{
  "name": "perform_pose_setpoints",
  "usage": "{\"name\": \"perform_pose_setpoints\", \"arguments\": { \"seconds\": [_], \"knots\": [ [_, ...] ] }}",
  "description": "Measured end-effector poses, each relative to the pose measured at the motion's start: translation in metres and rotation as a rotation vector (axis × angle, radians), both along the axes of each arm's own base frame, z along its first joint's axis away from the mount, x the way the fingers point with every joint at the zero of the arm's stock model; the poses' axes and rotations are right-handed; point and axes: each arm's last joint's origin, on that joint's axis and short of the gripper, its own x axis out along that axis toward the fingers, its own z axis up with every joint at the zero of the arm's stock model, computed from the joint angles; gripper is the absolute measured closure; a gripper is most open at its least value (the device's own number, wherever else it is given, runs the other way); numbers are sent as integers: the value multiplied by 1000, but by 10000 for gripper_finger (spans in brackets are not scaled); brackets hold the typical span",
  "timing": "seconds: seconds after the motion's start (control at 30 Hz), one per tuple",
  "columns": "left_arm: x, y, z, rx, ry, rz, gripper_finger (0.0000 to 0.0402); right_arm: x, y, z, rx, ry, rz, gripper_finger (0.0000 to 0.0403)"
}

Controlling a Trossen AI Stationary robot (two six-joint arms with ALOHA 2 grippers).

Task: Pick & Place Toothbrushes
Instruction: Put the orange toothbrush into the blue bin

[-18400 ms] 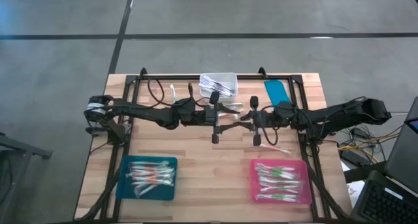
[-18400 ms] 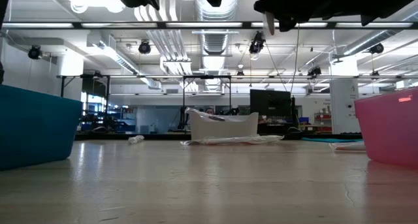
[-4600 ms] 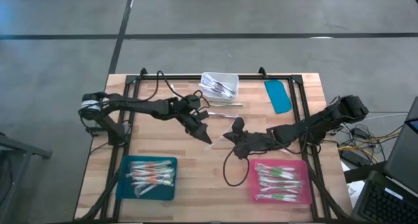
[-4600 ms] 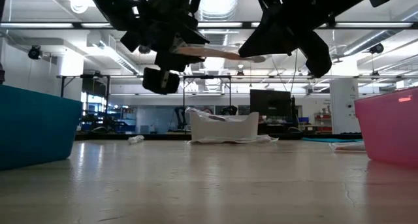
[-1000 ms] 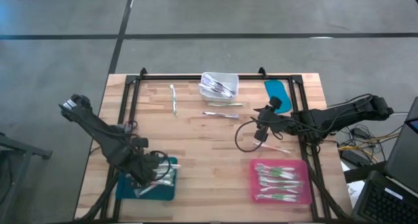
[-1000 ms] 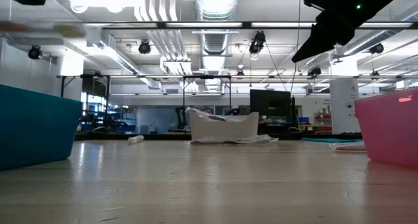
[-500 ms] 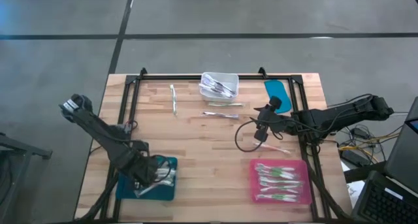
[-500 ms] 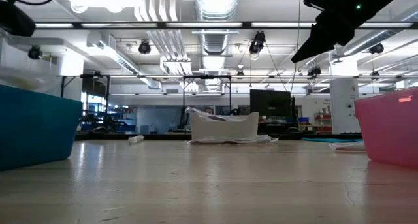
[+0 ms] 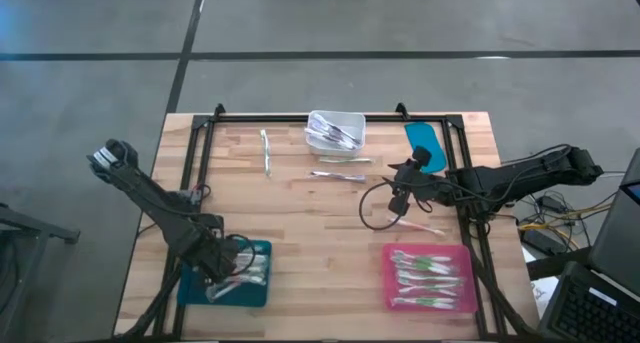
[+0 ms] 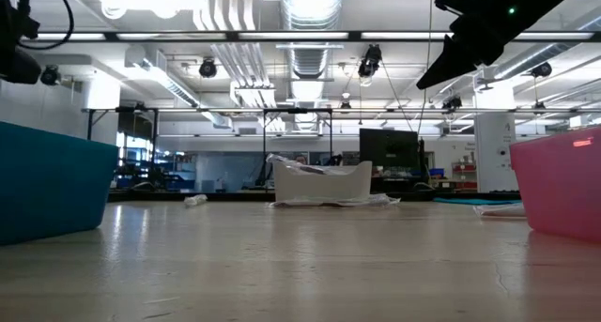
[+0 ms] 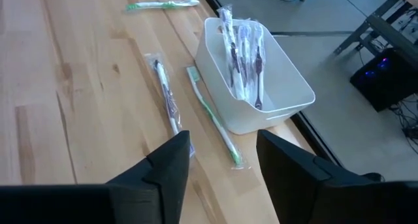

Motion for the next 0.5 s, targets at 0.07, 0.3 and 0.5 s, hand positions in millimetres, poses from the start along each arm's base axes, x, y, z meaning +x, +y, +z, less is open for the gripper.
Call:
{"name": "perform_pose_setpoints", "arguments": {
  "seconds": [0.07, 0.3, 0.5],
  "knots": [
    [-2, 2, -3, 6, 8, 35, 362, 0, 0, 0, 0, 0, -1, 234],
    [-8, 7, -13, 36, 38, 118, 346, 0, 0, 0, 0, 0, -1, 231],
    [-7, 7, -13, 29, 31, 143, 327, 0, 0, 0, 0, 0, -1, 215]
  ]
}}
